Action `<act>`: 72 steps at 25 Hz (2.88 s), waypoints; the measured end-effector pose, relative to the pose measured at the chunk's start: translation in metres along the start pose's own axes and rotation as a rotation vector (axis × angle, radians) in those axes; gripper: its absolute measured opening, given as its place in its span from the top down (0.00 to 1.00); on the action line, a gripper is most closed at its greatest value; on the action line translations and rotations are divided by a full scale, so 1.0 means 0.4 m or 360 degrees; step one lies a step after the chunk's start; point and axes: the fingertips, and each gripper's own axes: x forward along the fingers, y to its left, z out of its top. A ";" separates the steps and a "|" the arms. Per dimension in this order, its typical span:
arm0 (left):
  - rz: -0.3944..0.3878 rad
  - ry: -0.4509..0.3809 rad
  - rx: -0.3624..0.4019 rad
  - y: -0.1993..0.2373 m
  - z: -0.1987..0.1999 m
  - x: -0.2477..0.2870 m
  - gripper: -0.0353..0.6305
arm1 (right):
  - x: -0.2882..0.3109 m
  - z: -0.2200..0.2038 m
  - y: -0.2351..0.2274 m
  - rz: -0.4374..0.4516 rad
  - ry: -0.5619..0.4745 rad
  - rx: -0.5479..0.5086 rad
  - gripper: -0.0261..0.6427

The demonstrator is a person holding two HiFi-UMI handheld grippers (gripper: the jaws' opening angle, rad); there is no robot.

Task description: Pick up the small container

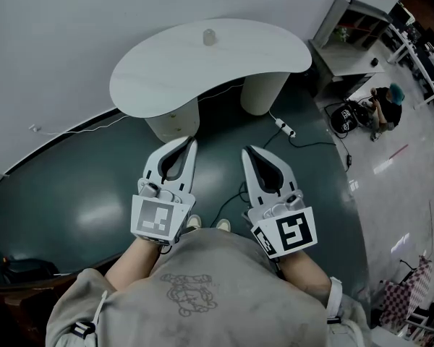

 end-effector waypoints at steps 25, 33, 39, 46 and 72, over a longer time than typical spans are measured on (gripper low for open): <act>0.0149 -0.0038 0.0058 -0.052 -0.056 0.096 0.92 | 0.000 -0.099 -0.133 0.0089 -0.0045 -0.0007 0.92; 0.0124 -0.0040 0.0046 0.007 -0.099 0.172 0.92 | 0.083 -0.140 -0.173 0.0067 -0.0025 -0.0024 0.92; 0.0081 -0.0032 0.0041 0.076 -0.104 0.249 0.92 | 0.187 -0.150 -0.202 0.0052 -0.0007 -0.0022 0.92; 0.0018 0.0016 0.0005 0.181 -0.125 0.363 0.92 | 0.339 -0.164 -0.258 0.0017 0.0045 0.0002 0.92; -0.0155 0.0078 -0.0087 0.722 -0.128 0.840 0.92 | 1.017 -0.168 -0.459 -0.0112 0.0220 0.0034 0.92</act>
